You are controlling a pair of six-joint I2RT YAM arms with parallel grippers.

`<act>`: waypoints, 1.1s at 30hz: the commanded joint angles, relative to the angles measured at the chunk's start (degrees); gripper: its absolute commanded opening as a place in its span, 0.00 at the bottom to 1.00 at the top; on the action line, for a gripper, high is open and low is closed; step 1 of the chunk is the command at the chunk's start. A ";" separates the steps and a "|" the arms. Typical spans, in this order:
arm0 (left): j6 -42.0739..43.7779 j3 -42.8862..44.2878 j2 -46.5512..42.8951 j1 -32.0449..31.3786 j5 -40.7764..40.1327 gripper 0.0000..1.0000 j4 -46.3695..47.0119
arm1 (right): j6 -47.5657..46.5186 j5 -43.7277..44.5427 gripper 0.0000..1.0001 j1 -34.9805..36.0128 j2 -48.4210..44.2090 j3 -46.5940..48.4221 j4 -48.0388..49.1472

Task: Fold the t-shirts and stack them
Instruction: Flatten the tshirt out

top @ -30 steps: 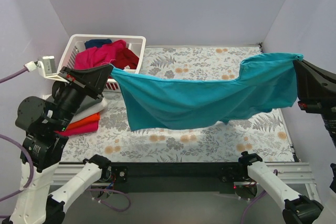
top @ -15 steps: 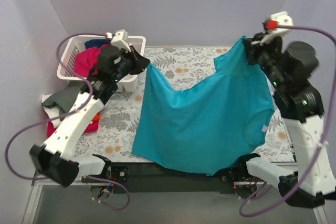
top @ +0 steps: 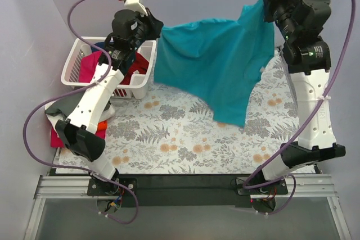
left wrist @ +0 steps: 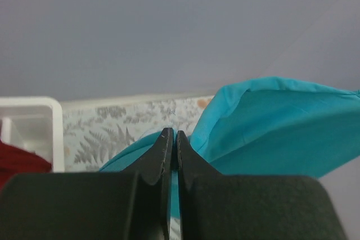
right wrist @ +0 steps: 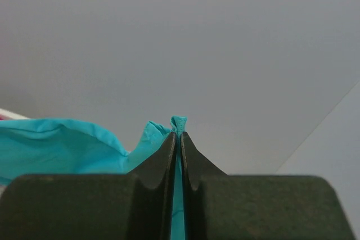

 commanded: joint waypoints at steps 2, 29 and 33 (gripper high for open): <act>5.82 2.42 -3.12 0.52 -1.37 0.00 3.24 | -3.15 -6.07 0.01 -0.63 -2.02 6.63 5.61; -10.43 -62.56 -38.65 -8.44 2.23 0.68 15.63 | 12.22 -4.95 0.67 -0.45 -50.91 -63.07 -3.01; -8.77 -56.51 -28.20 -8.53 1.79 0.69 18.45 | 12.49 -2.66 0.68 -0.45 -42.31 -65.61 3.39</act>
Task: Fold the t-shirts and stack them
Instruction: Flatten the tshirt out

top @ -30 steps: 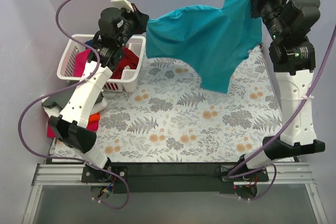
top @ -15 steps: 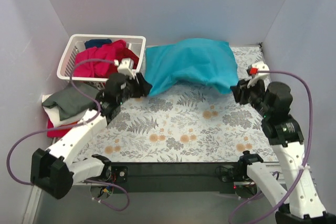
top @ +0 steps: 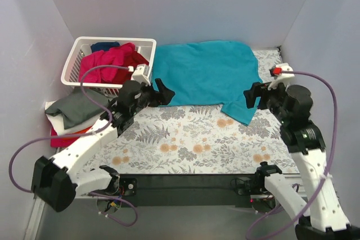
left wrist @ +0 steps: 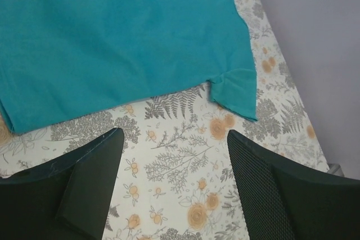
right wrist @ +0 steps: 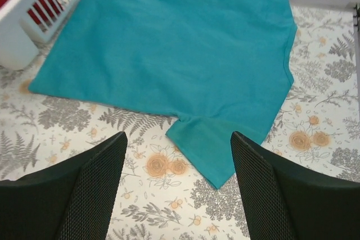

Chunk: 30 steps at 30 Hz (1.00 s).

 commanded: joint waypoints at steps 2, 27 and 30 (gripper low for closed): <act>2.45 6.40 13.17 -0.33 -1.23 0.69 2.91 | 0.93 4.74 0.68 -0.08 8.66 -3.07 8.12; 5.80 12.75 49.32 -0.42 -3.60 0.69 15.75 | 4.00 -1.76 0.57 -0.70 53.85 -8.60 21.23; 5.27 8.36 48.00 -0.42 -4.21 0.69 16.18 | 5.14 -1.85 0.57 -0.61 53.24 -11.24 20.17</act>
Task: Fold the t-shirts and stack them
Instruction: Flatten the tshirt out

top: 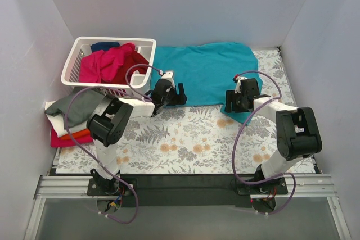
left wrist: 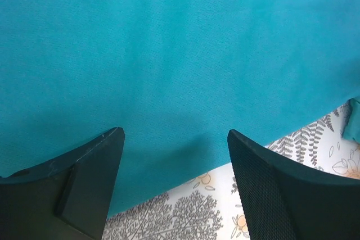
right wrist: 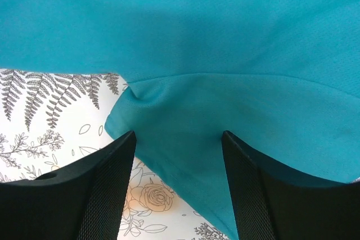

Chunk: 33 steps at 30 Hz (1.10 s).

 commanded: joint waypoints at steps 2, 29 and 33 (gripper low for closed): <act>-1.09 -7.86 -2.45 -0.14 -1.57 0.69 -2.98 | 2.15 -0.98 0.56 0.00 -0.61 -4.12 -4.04; -17.96 -31.68 -50.27 -1.20 -27.93 0.73 -24.31 | 4.97 -4.57 0.59 2.99 -23.90 -13.18 -12.15; -19.90 -33.45 -45.36 1.71 -26.10 0.69 -24.16 | 5.05 -5.98 0.59 3.08 -29.53 -14.14 -10.31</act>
